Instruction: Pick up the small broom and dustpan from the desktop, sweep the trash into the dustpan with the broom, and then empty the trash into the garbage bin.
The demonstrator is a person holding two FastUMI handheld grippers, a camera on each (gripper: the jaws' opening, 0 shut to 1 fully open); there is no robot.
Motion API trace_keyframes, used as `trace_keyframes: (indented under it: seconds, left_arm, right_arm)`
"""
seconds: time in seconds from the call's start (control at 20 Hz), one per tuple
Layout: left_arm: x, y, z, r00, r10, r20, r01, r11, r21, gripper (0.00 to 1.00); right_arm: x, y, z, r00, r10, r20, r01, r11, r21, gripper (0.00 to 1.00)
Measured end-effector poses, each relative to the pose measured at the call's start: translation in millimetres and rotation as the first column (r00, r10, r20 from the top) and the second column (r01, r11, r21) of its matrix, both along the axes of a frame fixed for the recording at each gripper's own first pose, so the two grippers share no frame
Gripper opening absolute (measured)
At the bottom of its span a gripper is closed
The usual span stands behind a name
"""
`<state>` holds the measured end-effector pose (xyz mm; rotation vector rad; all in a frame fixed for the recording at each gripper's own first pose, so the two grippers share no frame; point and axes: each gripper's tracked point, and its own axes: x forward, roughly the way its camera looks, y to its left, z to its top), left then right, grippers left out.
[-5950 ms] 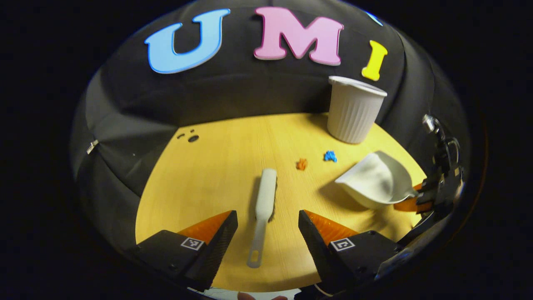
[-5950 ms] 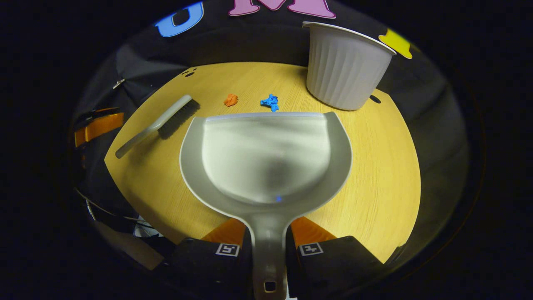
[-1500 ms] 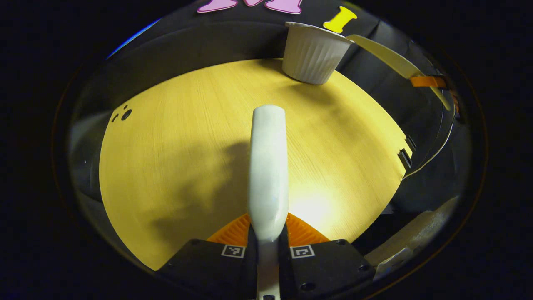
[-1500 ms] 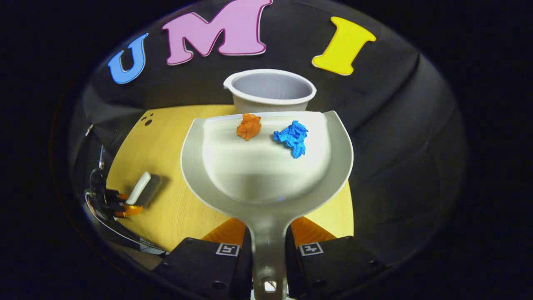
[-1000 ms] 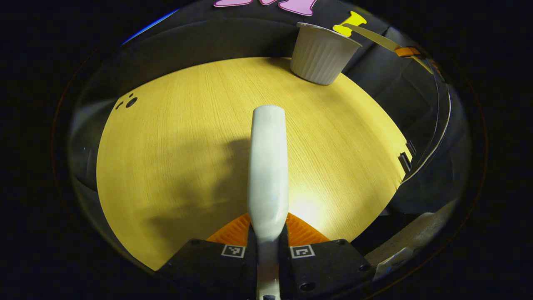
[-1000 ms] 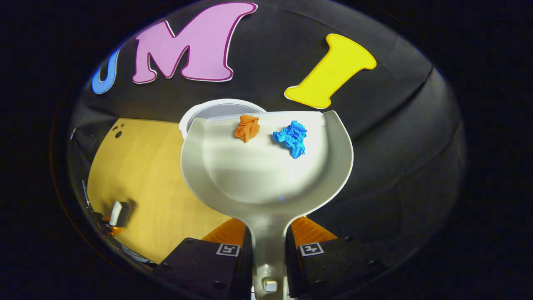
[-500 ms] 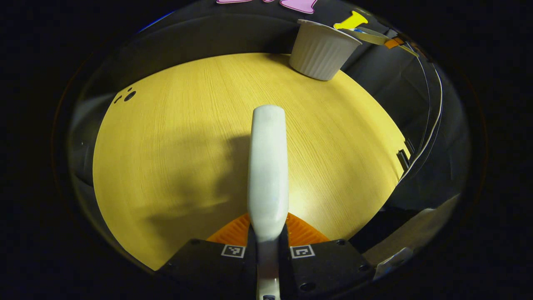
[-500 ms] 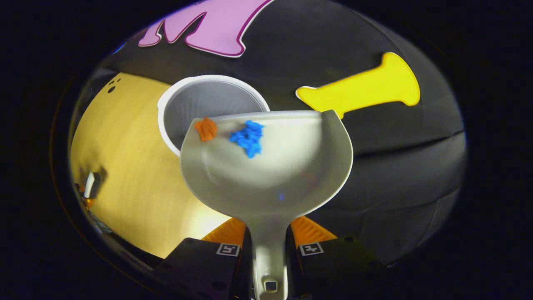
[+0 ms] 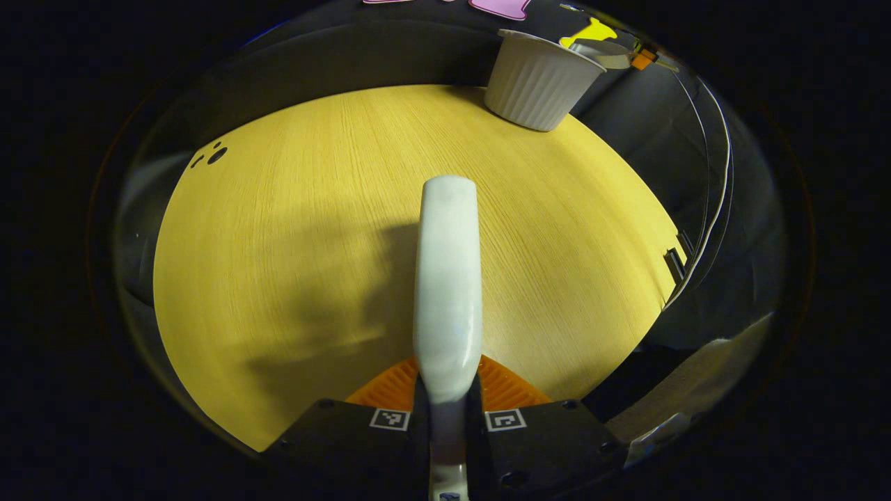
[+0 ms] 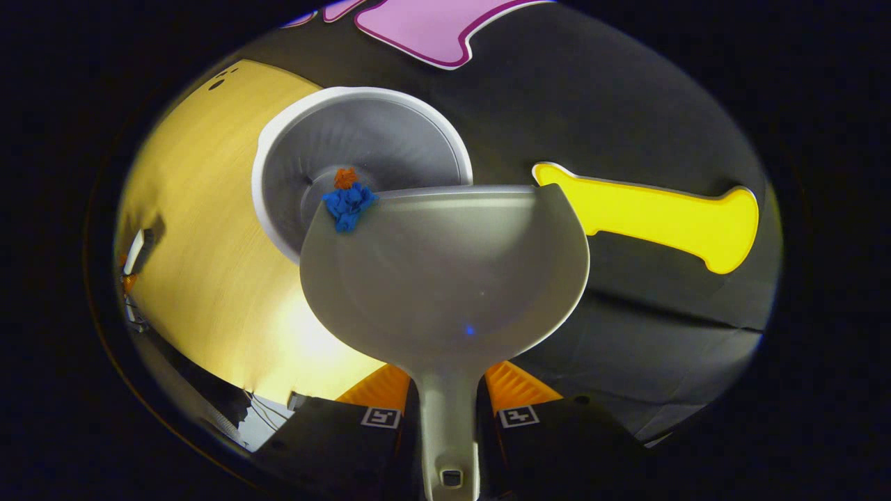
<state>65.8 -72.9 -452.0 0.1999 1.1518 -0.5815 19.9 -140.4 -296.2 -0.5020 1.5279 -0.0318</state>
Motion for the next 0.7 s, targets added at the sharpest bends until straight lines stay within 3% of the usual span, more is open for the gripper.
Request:
trace_keyframes:
  seconds: [0.4, 0.65, 0.7]
  left_arm:
    - [1.0, 1.4, 0.1, 1.0, 0.006, 0.009, -0.006, 1.0, 0.021, 0.25]
    - [7.3, 3.5, 3.1, 0.999, 0.031, 0.036, -0.033, 0.999, 0.041, 0.25]
    - [8.3, 4.0, 4.0, 0.998, 0.038, 0.043, -0.04, 0.998, 0.048, 0.25]
  right_arm:
    - [4.6, -4.2, -1.7, 0.999, 0.022, 0.032, -0.021, 1.0, -0.017, 0.36]
    - [8.8, 12.9, -13.1, 0.981, -0.056, 0.186, 0.044, 0.997, 0.07, 0.32]
    - [9.1, 14.6, -13.5, 0.973, -0.067, 0.221, 0.049, 0.995, 0.084, 0.36]
